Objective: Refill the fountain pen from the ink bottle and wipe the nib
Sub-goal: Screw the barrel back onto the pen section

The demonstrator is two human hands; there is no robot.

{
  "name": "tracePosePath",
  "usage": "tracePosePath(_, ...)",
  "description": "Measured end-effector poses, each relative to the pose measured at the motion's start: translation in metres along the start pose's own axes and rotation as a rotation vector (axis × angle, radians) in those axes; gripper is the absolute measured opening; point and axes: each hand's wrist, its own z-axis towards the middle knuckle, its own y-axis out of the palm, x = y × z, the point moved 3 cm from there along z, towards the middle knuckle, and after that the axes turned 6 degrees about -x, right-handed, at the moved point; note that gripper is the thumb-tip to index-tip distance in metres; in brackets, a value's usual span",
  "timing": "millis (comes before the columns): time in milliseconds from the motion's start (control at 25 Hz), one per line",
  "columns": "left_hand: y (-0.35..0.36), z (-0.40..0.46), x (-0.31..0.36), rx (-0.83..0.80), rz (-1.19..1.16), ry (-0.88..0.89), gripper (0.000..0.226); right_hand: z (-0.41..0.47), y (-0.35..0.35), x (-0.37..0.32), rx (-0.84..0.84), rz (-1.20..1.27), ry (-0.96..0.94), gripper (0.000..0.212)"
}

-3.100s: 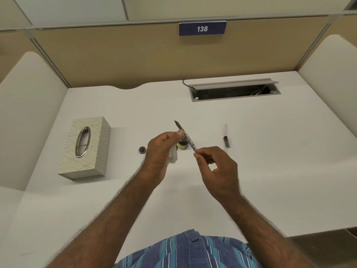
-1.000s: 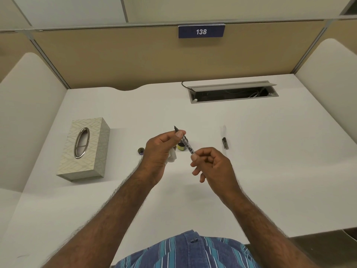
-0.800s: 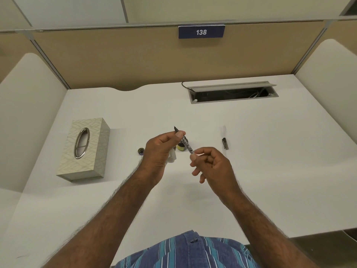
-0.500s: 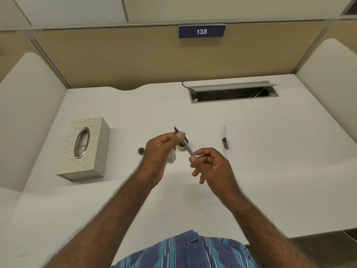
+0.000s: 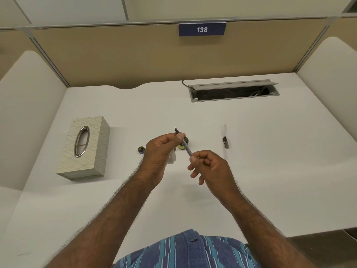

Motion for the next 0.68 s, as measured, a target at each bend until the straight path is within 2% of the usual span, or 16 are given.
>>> tracePosePath(200,-0.0003,0.0003,-0.0010,-0.004,0.007,-0.006,0.014,0.0009,0.0010,-0.0019,-0.011,0.020,0.022,0.027)
tracePosePath(320,-0.0010,0.0008,-0.0020,-0.007,0.014,-0.004,0.014,0.0008,0.0008,0.0000,-0.041,-0.009,0.017,0.021)
tracePosePath(560,-0.0017,0.0025,-0.0061,-0.004,0.030,-0.003,0.016,-0.0005,0.0029,-0.0036,-0.017,-0.012,0.005,0.032)
tracePosePath(680,-0.0006,0.0018,-0.0072,-0.023,0.029,0.001,0.017,0.0018,0.0012,-0.0015,-0.014,-0.015,-0.009,0.025)
